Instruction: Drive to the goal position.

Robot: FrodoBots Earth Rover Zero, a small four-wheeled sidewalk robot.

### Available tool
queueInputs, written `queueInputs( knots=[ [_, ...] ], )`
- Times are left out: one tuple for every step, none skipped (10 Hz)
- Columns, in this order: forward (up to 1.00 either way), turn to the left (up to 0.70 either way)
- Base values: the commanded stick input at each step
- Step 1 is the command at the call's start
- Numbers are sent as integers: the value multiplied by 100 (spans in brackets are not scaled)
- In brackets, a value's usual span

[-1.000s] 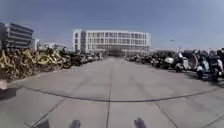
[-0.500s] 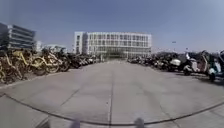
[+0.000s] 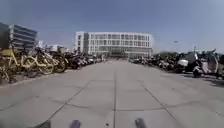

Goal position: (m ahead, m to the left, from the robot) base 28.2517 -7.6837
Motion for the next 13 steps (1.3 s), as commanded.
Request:
queueInputs(
  knots=[
    [100,-9],
    [100,-5],
    [100,-17],
    [100,-23],
    [100,0],
    [100,0],
    [100,-1],
    [100,-14],
    [100,-28],
    [100,-9],
    [100,-2],
    [100,0],
    [100,0]
  ],
)
